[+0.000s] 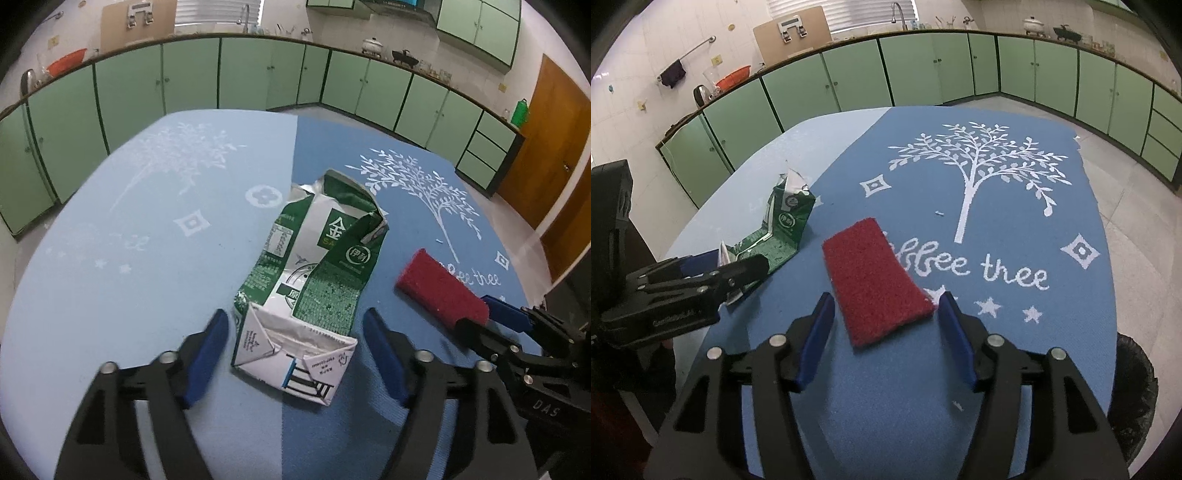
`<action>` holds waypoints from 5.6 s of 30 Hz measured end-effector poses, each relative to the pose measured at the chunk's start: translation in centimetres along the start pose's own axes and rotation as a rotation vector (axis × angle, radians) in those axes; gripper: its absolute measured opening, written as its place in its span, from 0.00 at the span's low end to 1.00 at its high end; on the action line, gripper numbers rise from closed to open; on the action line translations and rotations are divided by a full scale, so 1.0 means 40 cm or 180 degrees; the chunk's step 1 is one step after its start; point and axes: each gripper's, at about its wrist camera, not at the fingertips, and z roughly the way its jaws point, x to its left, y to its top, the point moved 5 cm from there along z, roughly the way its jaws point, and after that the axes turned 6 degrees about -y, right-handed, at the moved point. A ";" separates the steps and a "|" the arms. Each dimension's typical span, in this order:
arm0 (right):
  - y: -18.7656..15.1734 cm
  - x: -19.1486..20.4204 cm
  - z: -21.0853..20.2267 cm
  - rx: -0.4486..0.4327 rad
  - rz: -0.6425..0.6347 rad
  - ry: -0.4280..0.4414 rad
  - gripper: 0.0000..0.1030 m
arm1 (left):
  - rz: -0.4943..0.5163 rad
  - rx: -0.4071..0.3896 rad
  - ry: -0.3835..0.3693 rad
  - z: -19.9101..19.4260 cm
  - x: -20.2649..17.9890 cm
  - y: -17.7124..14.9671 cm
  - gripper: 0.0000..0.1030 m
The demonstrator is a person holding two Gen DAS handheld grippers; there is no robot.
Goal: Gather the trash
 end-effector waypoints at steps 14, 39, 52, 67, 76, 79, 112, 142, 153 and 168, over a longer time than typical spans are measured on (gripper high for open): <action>0.012 -0.004 0.013 -0.0016 -0.0071 -0.0061 0.51 | 0.0145 -0.0009 0.0092 0.004 -0.003 -0.003 0.58; 0.039 -0.138 -0.286 -0.0729 0.0334 -0.0360 0.51 | 0.0373 -0.0586 -0.0165 -0.168 -0.168 0.078 0.57; -0.053 -0.324 -0.482 -0.0991 0.0690 -0.0893 0.51 | 0.0834 -0.0568 -0.0702 -0.162 -0.432 0.068 0.57; -0.270 -0.545 -0.551 -0.0855 0.1353 -0.1483 0.51 | 0.1286 -0.0250 -0.1257 -0.069 -0.740 -0.027 0.57; -0.348 -0.618 -0.498 -0.0675 0.1584 -0.1600 0.51 | 0.1540 0.0029 -0.1304 0.031 -0.872 -0.116 0.57; -0.364 -0.641 -0.473 -0.0595 0.1658 -0.1608 0.51 | 0.1561 0.0142 -0.1297 0.062 -0.893 -0.137 0.57; -0.349 -0.635 -0.515 -0.0507 0.1811 -0.1559 0.94 | 0.1397 0.0068 -0.1300 -0.011 -0.819 -0.065 0.87; -0.239 -0.397 -0.704 -0.0816 0.1218 -0.1535 0.95 | 0.1305 -0.0459 -0.1119 -0.313 -0.691 -0.060 0.90; -0.233 -0.389 -0.700 -0.0845 0.1179 -0.1513 0.95 | 0.1270 -0.0520 -0.1111 -0.333 -0.674 -0.055 0.93; -0.227 -0.382 -0.691 -0.0850 0.1141 -0.1493 0.95 | 0.1281 -0.0553 -0.1098 -0.338 -0.664 -0.048 0.93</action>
